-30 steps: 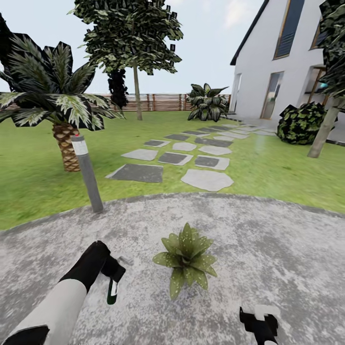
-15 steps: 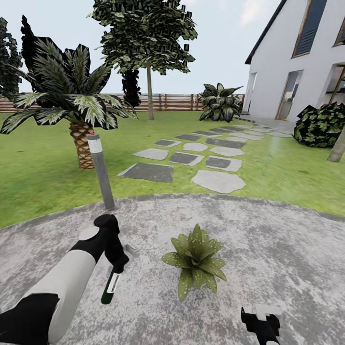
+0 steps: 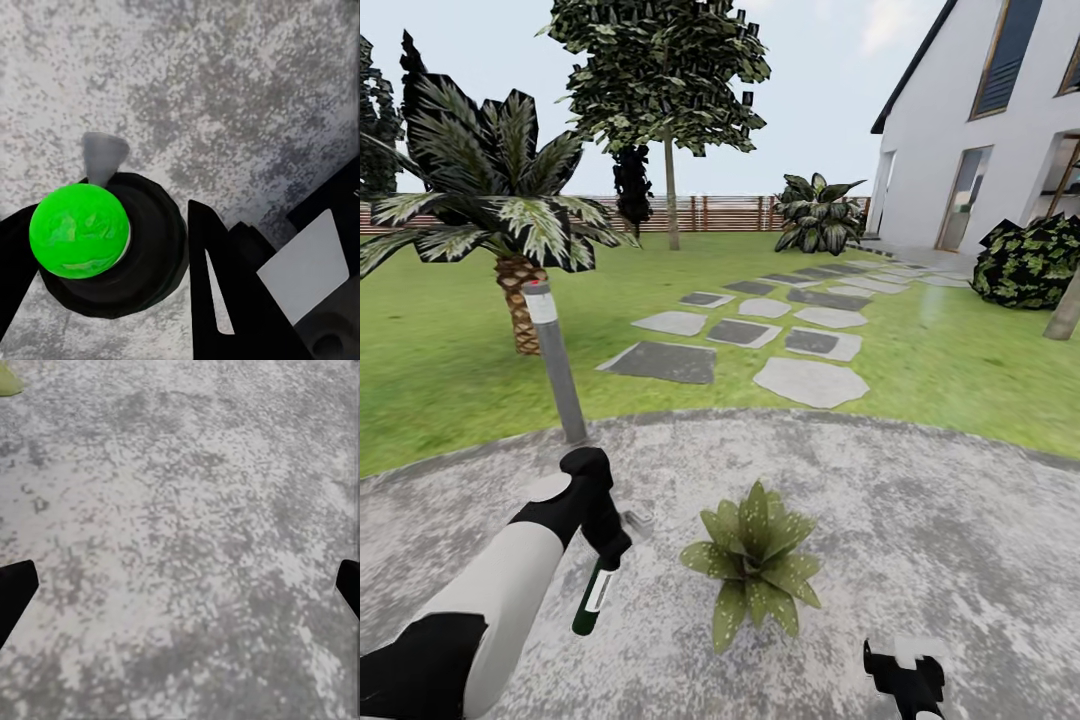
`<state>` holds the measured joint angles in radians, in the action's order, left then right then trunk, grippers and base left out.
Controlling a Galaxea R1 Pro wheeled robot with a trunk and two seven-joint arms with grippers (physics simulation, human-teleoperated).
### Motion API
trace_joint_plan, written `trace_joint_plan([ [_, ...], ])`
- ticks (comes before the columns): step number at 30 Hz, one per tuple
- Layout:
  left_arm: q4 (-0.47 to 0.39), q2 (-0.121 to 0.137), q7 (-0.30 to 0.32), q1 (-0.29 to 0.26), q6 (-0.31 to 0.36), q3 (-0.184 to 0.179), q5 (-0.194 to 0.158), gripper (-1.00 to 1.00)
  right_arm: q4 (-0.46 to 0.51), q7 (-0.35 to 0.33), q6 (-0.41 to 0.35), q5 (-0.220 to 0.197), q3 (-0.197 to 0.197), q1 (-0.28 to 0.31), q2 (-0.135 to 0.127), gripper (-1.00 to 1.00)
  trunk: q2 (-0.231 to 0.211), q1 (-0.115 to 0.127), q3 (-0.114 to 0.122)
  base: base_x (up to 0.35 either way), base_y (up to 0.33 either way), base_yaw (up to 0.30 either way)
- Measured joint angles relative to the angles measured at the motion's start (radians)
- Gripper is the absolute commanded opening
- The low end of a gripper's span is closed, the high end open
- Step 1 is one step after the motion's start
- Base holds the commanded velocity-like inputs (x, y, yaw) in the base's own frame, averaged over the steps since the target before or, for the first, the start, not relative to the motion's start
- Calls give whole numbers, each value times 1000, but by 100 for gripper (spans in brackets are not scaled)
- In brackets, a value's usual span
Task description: Pick up the pesticide atomizer in the garden and spray insectifuge to fully cover both potted plants in the garden.
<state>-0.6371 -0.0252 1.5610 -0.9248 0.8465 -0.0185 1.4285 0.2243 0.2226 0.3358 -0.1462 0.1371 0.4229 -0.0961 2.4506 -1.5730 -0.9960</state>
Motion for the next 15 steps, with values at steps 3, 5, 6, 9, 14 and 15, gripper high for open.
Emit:
trace_joint_plan([
  [3,0,-2,0,0,3,-12,0,-100,0,0,0,0,0,0,0,100,0,0,0,173,-228,0],
  [5,0,-2,0,0,4,-15,-1,-100,0,0,0,0,0,0,0,100,0,0,0,109,-253,0],
  [6,0,-2,0,0,5,-15,-1,-100,0,0,0,0,0,0,0,100,0,0,0,46,-264,0],
  [9,0,-3,0,2,4,-16,-1,-100,0,0,0,0,0,0,0,100,0,0,0,14,-270,0],
  [14,0,-9,0,5,4,-16,-1,-100,0,0,0,-1,0,0,0,100,0,0,0,1,-272,0],
  [15,1,-10,0,5,4,-16,-1,-100,0,0,0,-1,0,0,0,100,0,0,0,0,-272,0],
])
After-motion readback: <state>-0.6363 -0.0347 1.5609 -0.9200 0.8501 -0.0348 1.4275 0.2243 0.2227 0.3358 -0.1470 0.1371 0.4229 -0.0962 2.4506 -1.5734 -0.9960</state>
